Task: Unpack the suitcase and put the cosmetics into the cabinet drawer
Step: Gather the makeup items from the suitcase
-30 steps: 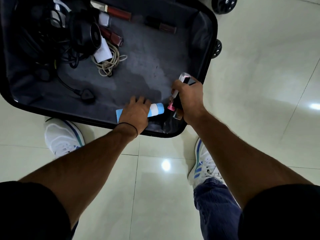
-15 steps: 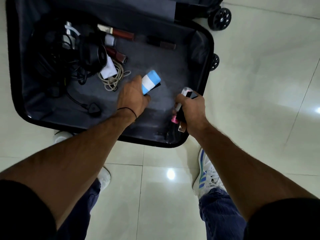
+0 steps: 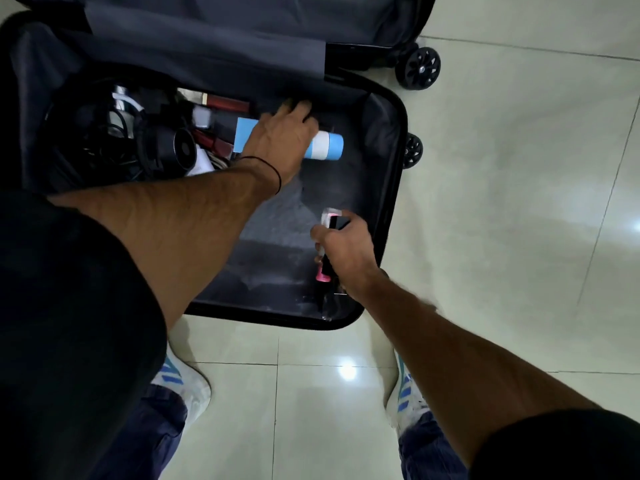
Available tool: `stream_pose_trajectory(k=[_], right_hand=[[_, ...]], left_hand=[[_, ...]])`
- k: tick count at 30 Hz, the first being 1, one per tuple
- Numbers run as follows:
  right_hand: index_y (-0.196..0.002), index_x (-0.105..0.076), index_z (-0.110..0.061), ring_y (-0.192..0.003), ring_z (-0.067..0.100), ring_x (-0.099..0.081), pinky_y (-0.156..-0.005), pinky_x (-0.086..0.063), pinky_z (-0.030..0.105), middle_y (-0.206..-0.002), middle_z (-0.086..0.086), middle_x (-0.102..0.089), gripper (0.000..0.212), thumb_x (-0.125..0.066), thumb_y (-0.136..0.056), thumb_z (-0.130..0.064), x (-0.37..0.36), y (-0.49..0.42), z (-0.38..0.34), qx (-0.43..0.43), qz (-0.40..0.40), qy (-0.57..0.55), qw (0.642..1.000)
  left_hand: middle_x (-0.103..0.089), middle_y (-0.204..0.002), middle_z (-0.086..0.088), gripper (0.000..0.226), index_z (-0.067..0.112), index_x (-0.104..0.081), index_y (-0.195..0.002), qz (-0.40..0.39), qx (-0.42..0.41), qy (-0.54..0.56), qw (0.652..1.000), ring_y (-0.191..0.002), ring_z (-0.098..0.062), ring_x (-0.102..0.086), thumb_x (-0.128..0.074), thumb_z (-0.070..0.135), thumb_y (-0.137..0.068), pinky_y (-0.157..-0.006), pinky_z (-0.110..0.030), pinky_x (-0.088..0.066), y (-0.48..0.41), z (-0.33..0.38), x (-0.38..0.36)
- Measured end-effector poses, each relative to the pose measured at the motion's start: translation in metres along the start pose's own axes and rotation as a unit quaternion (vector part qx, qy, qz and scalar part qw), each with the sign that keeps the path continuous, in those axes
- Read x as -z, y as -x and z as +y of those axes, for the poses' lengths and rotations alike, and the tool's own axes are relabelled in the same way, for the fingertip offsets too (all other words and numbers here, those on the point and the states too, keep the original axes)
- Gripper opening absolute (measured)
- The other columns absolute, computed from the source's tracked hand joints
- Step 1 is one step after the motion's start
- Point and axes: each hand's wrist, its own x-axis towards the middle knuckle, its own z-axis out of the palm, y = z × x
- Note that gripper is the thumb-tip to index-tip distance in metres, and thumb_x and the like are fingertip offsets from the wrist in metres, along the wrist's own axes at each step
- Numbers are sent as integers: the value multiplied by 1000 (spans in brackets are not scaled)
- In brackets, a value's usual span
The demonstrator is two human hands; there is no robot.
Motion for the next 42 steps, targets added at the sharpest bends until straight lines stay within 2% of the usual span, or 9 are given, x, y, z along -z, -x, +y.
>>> stream_pose_trajectory(k=[9, 14, 17, 23, 27, 29, 32, 35, 42], right_hand=[[-99, -60, -25, -69, 21, -62, -67, -57, 37, -83, 6, -66, 22, -70, -83, -15, -2, -4, 6, -33, 17, -16, 999], [-83, -56, -29, -72, 22, -62, -71, -58, 40, -81, 5, -65, 21, -69, -84, -12, 0, 1, 5, -48, 37, -38, 997], [-88, -61, -14, -60, 19, -57, -57, -51, 29, -68, 4, -61, 10, -68, -83, -8, -2, 9, -4, -46, 49, -45, 997], [-85, -55, -9, -49, 16, -51, -47, -48, 24, -65, 5, -54, 13, -63, -85, 1, -9, 55, -38, -53, 36, -94, 994], [-75, -51, -10, -47, 19, -49, -45, -45, 25, -61, 7, -50, 21, -62, -84, 5, -11, 116, -82, -27, 11, -107, 994], [-73, -51, -10, -46, 22, -50, -46, -45, 26, -59, 8, -52, 20, -63, -83, 3, -6, 154, -110, -10, 12, -95, 995], [-80, -51, -3, -42, 20, -51, -43, -44, 24, -52, 4, -52, 12, -62, -82, 3, 3, 239, -165, 26, -3, -95, 995], [-93, -52, -2, -39, 18, -51, -39, -41, 21, -57, 7, -52, 12, -59, -84, 2, 13, 336, -221, 69, -12, -99, 993], [-73, -54, -10, -49, 22, -48, -51, -44, 29, -61, 6, -53, 19, -58, -84, 5, 34, 570, -279, 152, -84, -162, 971]], left_hand=[[-53, -125, -23, 51, 5, -44, -131, -8, 45, 16, 999, -110, -42, -53, -59, -1, -82, -91, -48, -38, -4, 11, -6], [-57, -124, -22, 48, 2, -45, -127, 13, 167, 186, 968, -111, -42, -56, -65, 8, -84, -87, -45, -42, 22, 6, -5], [-62, -113, -19, 41, 2, -51, -118, 42, 271, 337, 901, -102, -36, -59, -67, 11, -82, -80, -40, -43, 55, -2, -3], [-55, -68, 0, 24, 16, -56, -79, 2, 369, 644, 670, -57, -7, -52, -71, -2, -79, -57, -23, -47, 149, -20, 34], [-69, -98, -23, 27, 0, -65, -101, -37, 358, 749, 557, -81, -27, -65, -74, 2, -76, -75, -37, -55, 214, -33, 107], [-72, -102, -19, 21, -1, -65, -102, -34, 340, 777, 529, -75, -20, -67, -70, -2, -81, -72, -30, -56, 244, -37, 152], [-75, -82, -4, 14, 6, -63, -91, -39, 302, 792, 529, -64, -11, -66, -61, -7, -87, -64, -23, -53, 296, -43, 243], [-75, -85, -5, 16, 6, -63, -97, -35, 258, 801, 539, -71, -14, -68, -61, -6, -88, -71, -25, -55, 343, -48, 333], [-73, -95, -10, 21, 0, -60, -107, -6, 149, 811, 565, -76, -17, -69, -59, -8, -88, -68, -23, -54, 460, -48, 523]])
